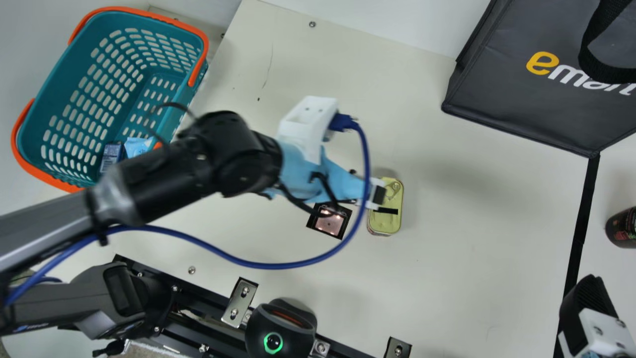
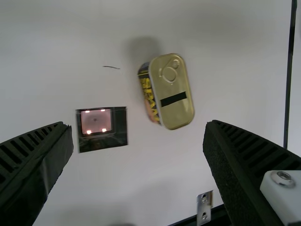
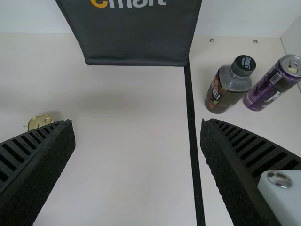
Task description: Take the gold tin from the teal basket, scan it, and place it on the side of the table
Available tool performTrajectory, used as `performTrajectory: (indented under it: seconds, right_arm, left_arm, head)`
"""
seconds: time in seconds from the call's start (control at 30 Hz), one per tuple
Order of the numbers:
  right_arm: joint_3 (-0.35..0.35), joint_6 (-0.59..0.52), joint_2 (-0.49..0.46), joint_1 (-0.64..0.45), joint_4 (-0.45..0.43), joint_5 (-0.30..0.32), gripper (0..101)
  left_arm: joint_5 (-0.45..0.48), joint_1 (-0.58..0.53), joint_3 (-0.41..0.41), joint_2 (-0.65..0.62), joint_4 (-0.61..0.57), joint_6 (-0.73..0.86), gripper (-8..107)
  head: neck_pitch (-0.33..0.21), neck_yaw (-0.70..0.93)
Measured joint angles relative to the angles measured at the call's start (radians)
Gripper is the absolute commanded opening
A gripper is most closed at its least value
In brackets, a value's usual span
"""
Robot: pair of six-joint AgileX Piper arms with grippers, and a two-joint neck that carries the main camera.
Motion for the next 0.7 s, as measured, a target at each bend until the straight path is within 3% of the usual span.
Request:
performTrajectory:
  seconds: [0.23, 0.7]
  right_arm:
    - [0.0, 0.0, 0.0, 0.0, 0.0, 0.0, 95]
    - [0.0, 0.0, 0.0, 0.0, 0.0, 0.0, 95]
  left_arm:
    - [0.05, 0.159, 0.082, -0.173, -0.02, 0.197, 90]
    - [0.102, 0.419, 0.112, -0.406, 0.105, 0.45, 90]
  head:
    - [0.0, 0.0]
    - [0.0, 0.0]
